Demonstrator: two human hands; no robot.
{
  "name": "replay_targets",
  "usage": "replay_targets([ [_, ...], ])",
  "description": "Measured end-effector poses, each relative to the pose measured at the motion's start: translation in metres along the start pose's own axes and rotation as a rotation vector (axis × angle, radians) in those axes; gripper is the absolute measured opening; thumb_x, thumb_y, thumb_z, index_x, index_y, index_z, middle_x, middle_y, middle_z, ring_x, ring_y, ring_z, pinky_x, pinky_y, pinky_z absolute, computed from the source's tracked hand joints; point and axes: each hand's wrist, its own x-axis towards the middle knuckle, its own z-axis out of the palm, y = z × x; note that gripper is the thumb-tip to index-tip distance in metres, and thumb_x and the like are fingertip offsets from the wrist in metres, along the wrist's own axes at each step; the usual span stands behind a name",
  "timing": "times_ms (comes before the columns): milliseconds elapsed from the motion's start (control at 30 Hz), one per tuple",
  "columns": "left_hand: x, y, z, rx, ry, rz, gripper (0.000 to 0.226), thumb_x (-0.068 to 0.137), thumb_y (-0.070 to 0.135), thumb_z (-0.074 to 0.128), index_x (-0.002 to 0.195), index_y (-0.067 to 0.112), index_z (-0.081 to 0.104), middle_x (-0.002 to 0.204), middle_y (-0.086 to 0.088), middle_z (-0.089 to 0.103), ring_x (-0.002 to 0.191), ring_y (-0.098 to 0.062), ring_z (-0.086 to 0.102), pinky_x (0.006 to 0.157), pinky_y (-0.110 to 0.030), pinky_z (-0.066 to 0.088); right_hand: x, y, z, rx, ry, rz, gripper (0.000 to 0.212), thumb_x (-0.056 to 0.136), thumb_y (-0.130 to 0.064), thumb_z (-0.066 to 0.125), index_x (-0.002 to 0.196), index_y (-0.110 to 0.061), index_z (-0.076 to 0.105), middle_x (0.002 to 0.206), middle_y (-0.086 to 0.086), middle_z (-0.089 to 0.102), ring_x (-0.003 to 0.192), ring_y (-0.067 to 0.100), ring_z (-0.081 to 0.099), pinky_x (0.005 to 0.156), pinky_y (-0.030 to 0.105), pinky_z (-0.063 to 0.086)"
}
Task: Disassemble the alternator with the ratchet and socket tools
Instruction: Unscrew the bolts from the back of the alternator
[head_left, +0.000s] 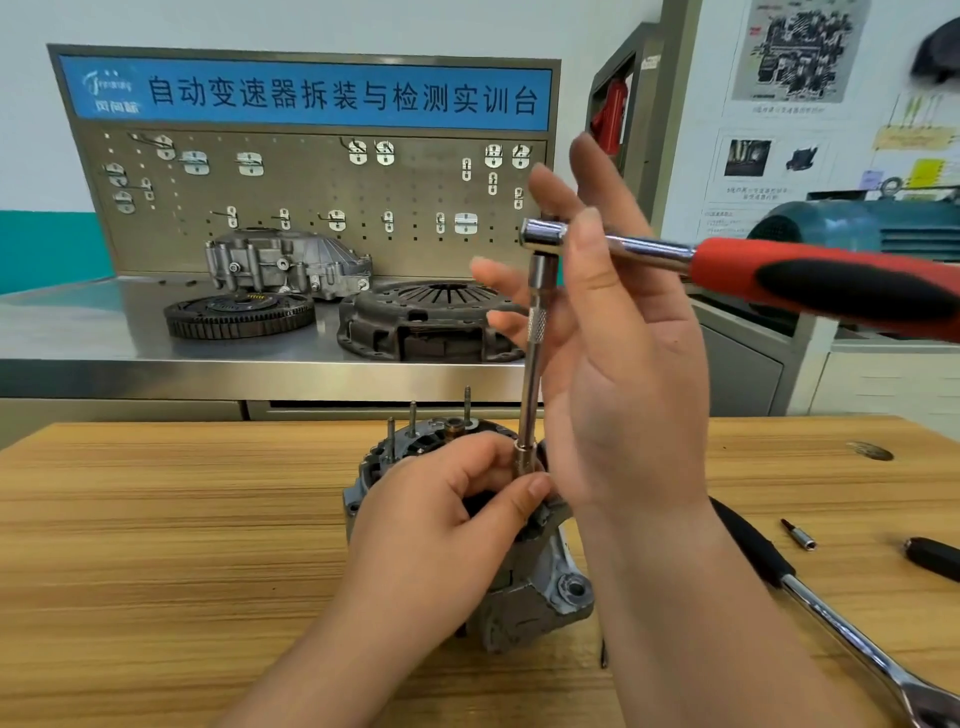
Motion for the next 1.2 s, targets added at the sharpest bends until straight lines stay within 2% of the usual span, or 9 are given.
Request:
replay_targets([
  [200, -0.0024, 0.0024, -0.0011, 0.003, -0.059, 0.067, 0.037, 0.079, 0.061, 0.040, 0.107, 0.043, 0.057, 0.083, 0.015, 0.072, 0.079, -0.015, 0.067, 0.083, -0.044, 0.049, 0.0011, -0.0001, -0.0045, 0.121, -0.028, 0.242, 0.044, 0.100, -0.046, 0.026, 0.126, -0.021, 0.052, 0.101, 0.002, 0.075, 0.062, 0.017, 0.069, 0.060, 0.025, 0.054],
  [300, -0.0013, 0.0004, 0.0001, -0.015, -0.039, 0.037, 0.030, 0.080, 0.055, 0.049, 0.103, 0.038, 0.059, 0.085, 0.014, 0.072, 0.081, -0.018, 0.068, 0.081, -0.045, 0.053, -0.0025, 0.0008, 0.0008, 0.014, 0.016, 0.148, 0.033, 0.097, -0.043, 0.040, 0.121, -0.027, 0.055, 0.104, -0.002, 0.074, 0.068, 0.016, 0.070, 0.054, 0.022, 0.052],
  [433, 0.0003, 0.0004, 0.0014, -0.071, -0.002, -0.015, 0.026, 0.075, 0.049, 0.055, 0.094, 0.034, 0.064, 0.084, 0.012, 0.073, 0.082, -0.022, 0.069, 0.078, -0.049, 0.054, -0.0046, -0.0009, 0.0026, -0.171, 0.014, -0.036, 0.030, 0.092, -0.025, 0.053, 0.120, -0.025, 0.061, 0.120, -0.004, 0.067, 0.085, 0.012, 0.068, 0.062, 0.021, 0.053],
  [567, 0.0001, -0.0015, -0.0020, -0.039, -0.016, 0.030, 0.023, 0.078, 0.052, 0.055, 0.095, 0.038, 0.062, 0.077, 0.007, 0.071, 0.074, -0.020, 0.066, 0.072, -0.049, 0.053, -0.0029, -0.0013, 0.0036, 0.031, -0.013, 0.091, 0.029, 0.094, -0.032, 0.048, 0.121, -0.027, 0.058, 0.125, -0.001, 0.065, 0.069, 0.016, 0.070, 0.052, 0.019, 0.051],
  [733, -0.0010, -0.0004, -0.0033, 0.022, -0.016, 0.094, 0.031, 0.081, 0.058, 0.041, 0.101, 0.041, 0.058, 0.073, 0.010, 0.068, 0.069, -0.013, 0.062, 0.065, -0.043, 0.052, -0.0003, 0.0000, 0.0007, 0.136, 0.014, 0.266, 0.039, 0.095, -0.046, 0.035, 0.121, -0.021, 0.053, 0.104, 0.003, 0.074, 0.056, 0.016, 0.067, 0.044, 0.020, 0.048],
  [833, -0.0004, -0.0008, -0.0012, 0.012, 0.002, 0.048, 0.021, 0.083, 0.049, 0.050, 0.094, 0.036, 0.061, 0.073, 0.011, 0.069, 0.070, -0.015, 0.064, 0.068, -0.045, 0.053, -0.0033, 0.0009, 0.0038, 0.002, 0.057, 0.138, 0.025, 0.095, -0.035, 0.050, 0.118, -0.029, 0.059, 0.104, -0.005, 0.072, 0.069, 0.015, 0.070, 0.046, 0.019, 0.048],
  [967, 0.0004, -0.0009, -0.0012, -0.010, 0.018, 0.025, 0.016, 0.086, 0.045, 0.056, 0.089, 0.034, 0.067, 0.079, 0.025, 0.070, 0.075, -0.005, 0.066, 0.071, -0.042, 0.055, -0.0031, -0.0010, 0.0037, -0.077, 0.039, 0.003, 0.030, 0.090, -0.023, 0.056, 0.118, -0.032, 0.062, 0.121, -0.002, 0.066, 0.080, 0.017, 0.070, 0.051, 0.020, 0.050],
  [1100, -0.0003, -0.0021, -0.0020, 0.022, 0.012, 0.083, 0.023, 0.082, 0.054, 0.048, 0.094, 0.040, 0.061, 0.073, 0.018, 0.068, 0.071, -0.005, 0.063, 0.063, -0.039, 0.052, -0.0014, -0.0028, 0.0040, 0.102, 0.003, 0.163, 0.031, 0.090, -0.039, 0.052, 0.118, -0.029, 0.059, 0.120, 0.001, 0.068, 0.062, 0.016, 0.068, 0.046, 0.019, 0.048],
  [1200, -0.0009, -0.0022, -0.0022, 0.060, -0.013, 0.130, 0.034, 0.083, 0.059, 0.035, 0.098, 0.041, 0.059, 0.068, 0.014, 0.063, 0.065, -0.006, 0.058, 0.062, -0.032, 0.042, 0.0022, -0.0039, -0.0013, 0.156, -0.021, 0.299, 0.042, 0.096, -0.047, 0.033, 0.116, -0.019, 0.057, 0.097, 0.003, 0.075, 0.054, 0.016, 0.066, 0.043, 0.019, 0.047],
])
